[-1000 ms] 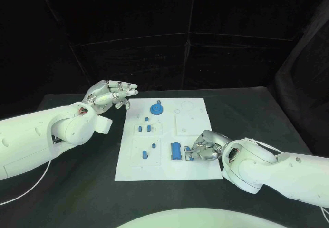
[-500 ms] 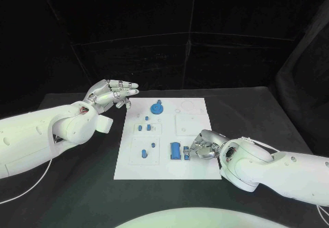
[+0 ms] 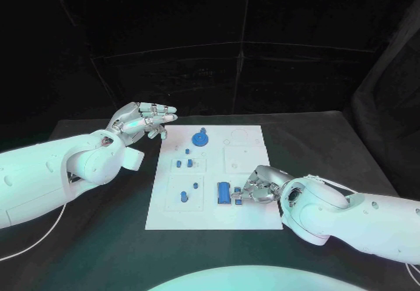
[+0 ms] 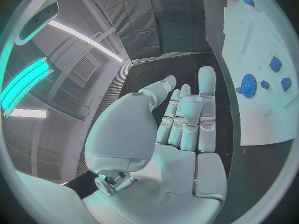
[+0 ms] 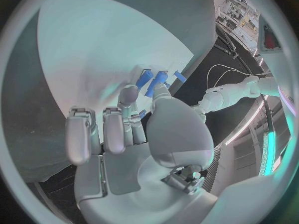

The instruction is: Assemble the parts on the task board

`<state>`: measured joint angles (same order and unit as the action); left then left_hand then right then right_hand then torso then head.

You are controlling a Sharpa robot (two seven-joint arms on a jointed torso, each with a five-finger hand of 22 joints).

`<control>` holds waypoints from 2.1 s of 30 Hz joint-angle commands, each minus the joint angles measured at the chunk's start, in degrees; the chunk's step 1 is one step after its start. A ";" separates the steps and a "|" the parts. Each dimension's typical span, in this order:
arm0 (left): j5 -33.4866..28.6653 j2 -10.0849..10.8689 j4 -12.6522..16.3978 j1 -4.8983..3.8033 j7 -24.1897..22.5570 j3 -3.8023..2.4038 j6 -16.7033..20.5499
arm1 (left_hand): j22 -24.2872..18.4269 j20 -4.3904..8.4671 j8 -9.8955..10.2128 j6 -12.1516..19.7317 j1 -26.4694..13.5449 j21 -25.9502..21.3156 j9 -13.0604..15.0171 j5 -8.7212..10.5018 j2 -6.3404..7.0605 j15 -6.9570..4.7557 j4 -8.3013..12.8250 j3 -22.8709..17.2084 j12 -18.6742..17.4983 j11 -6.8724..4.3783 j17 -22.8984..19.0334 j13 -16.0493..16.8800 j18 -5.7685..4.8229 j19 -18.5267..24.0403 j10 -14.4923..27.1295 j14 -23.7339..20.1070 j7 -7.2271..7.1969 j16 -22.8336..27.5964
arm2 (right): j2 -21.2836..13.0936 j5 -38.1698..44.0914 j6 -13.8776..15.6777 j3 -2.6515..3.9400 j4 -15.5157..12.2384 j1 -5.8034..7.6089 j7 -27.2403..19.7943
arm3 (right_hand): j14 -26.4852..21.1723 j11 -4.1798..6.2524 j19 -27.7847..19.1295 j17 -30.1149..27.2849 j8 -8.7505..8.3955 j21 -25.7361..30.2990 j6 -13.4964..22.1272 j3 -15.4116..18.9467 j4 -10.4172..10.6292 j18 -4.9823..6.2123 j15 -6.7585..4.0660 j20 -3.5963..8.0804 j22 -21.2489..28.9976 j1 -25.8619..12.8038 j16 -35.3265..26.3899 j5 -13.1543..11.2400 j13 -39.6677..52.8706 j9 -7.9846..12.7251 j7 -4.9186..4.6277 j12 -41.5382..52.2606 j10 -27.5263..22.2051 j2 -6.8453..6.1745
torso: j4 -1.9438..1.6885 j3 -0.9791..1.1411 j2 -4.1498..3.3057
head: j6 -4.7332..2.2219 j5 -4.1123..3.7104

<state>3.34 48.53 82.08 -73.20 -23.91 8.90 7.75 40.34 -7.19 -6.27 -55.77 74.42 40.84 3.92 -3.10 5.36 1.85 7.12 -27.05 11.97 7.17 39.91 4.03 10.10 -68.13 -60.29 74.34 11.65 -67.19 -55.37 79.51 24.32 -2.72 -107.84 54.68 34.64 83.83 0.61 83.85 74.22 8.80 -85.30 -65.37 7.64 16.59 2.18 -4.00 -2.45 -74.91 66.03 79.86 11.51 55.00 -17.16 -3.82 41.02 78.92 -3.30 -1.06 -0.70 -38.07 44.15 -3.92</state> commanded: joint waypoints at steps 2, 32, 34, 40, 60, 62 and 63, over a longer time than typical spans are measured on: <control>-0.19 0.01 0.07 -0.09 -0.17 -0.05 -0.67 | -0.05 -0.22 -0.37 0.33 0.39 -0.25 -0.07 0.09 -0.33 0.00 0.16 0.17 0.29 0.03 -0.05 -0.04 0.42 0.04 0.25 -0.57 -0.10 0.14 | -0.72 0.67 -1.06 0.01 -0.89 0.05 -1.33 | 3.28 -0.16 0.81 0.05 -0.31 0.36 -0.13 0.71 -0.70 -0.21 -0.10 0.00 -8.19 1.40 -0.11 -0.02 0.20 -0.24 -0.10 -0.05 -0.11 -0.12 | 0.01 0.07 -0.04 | -0.01 -0.15; -0.19 -0.03 -0.06 -0.09 0.03 -0.04 -0.73 | -0.05 -0.22 -0.37 0.33 0.39 -0.25 -0.07 0.09 -0.33 0.00 0.16 0.17 0.29 0.03 -0.05 -0.04 0.42 0.04 0.25 -0.57 -0.10 0.14 | 0.81 0.63 -7.58 0.01 2.90 0.06 -1.43 | 3.29 -0.17 0.73 -0.01 -0.55 0.51 -0.28 2.48 -2.78 -0.19 -0.09 -0.02 -8.15 7.11 -0.33 -3.72 1.26 -0.92 -0.15 0.74 -0.18 1.06 | -0.04 -0.03 -0.03 | 0.12 0.08; -0.19 -0.03 -0.06 -0.09 0.06 -0.04 -0.74 | -0.05 -0.22 -0.37 0.33 0.39 -0.25 -0.07 0.09 -0.33 0.00 0.16 0.17 0.29 0.03 -0.05 -0.04 0.42 0.04 0.25 -0.57 -0.10 0.14 | 0.81 0.64 -8.03 0.01 2.81 0.06 -1.63 | 3.26 -0.20 0.68 -0.12 -0.62 0.57 -0.18 2.82 -3.18 -0.17 -0.07 -0.03 -8.09 7.59 -0.42 -3.93 1.29 -0.95 -0.19 0.70 -0.26 0.73 | 0.00 0.00 -0.01 | 0.15 0.10; -0.19 0.07 -0.05 -0.09 0.12 -0.04 -0.71 | -0.05 -0.22 -0.37 0.33 0.39 -0.25 -0.07 0.09 -0.33 0.00 0.16 0.17 0.29 0.03 -0.05 -0.04 0.42 0.04 0.25 -0.57 -0.10 0.14 | 0.03 -0.57 -7.37 0.01 2.06 0.05 -3.65 | 3.08 -0.44 0.07 -0.80 -1.04 1.18 0.49 4.77 -2.46 0.04 0.18 -0.17 -7.37 6.39 -0.99 -6.82 1.00 -0.99 -0.46 -0.07 -0.85 -0.98 | 0.09 0.00 0.03 | 0.07 0.01; -8.52 -2.51 -4.54 0.38 -2.90 1.33 -0.05 | -16.80 -5.06 -0.75 -0.11 -2.07 -25.23 -0.09 0.05 -0.20 4.56 -2.47 4.95 -0.79 1.11 -27.35 -0.45 -0.04 21.51 0.90 -19.28 -0.83 40.99 | 1.14 -59.00 -3.69 0.19 16.63 7.16 -51.95 | -24.87 -8.46 -36.73 -51.07 -4.98 55.82 10.57 0.07 -8.21 7.24 9.37 -8.02 42.29 19.98 -61.29 -7.66 -28.03 3.46 -6.52 -31.53 -20.77 3.44 | 0.71 -0.82 3.93 | -4.30 -0.55; -9.65 -3.07 -5.65 0.64 -3.51 1.38 0.56 | -18.81 -6.15 -0.51 -0.31 -2.00 -27.49 -0.11 0.12 -0.37 5.07 -2.69 5.47 -1.73 1.28 -28.94 -0.47 0.21 22.70 0.61 -19.48 -1.08 44.33 | 2.57 -61.54 -4.55 0.20 19.14 7.38 -54.03 | -24.25 -8.77 -35.16 -56.85 -5.03 61.87 10.57 0.77 -10.38 8.19 10.27 -9.89 47.40 19.80 -67.53 -7.50 -34.97 5.31 -6.48 -34.36 -19.37 4.72 | 0.93 -0.85 4.40 | -4.76 -0.44; -10.40 -3.48 -6.47 0.82 -3.90 1.40 1.16 | -20.04 -6.78 -0.22 -0.32 -1.89 -28.87 -0.14 0.18 -0.46 5.39 -2.78 5.83 -2.44 1.53 -29.93 -0.46 0.33 23.63 0.54 -19.76 -1.14 46.34 | 3.77 -62.87 -5.13 0.22 21.11 7.49 -55.31 | -22.55 -8.47 -33.65 -60.51 -5.02 65.41 10.09 1.01 -12.20 8.70 10.76 -10.62 50.50 19.40 -70.62 -7.19 -39.66 6.75 -6.52 -35.69 -17.85 6.13 | 1.03 -0.81 4.59 | -5.68 -0.43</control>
<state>-2.74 45.24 76.04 -72.37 -25.08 10.32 7.92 20.56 -14.01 -6.62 -56.00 72.67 12.27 3.83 -2.89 5.45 7.00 4.28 -21.32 9.64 8.63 10.19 3.61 10.12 -44.94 -59.49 54.47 10.62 -21.26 -51.91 29.45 21.47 -2.54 -87.50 62.04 -10.32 60.76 -8.09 49.65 15.06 3.97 -21.30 -55.19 8.60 4.96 9.82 6.51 -12.85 -25.59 85.60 10.52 4.00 17.03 -10.89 -10.46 5.89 60.45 2.02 -0.42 -1.40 -34.55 39.30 -4.44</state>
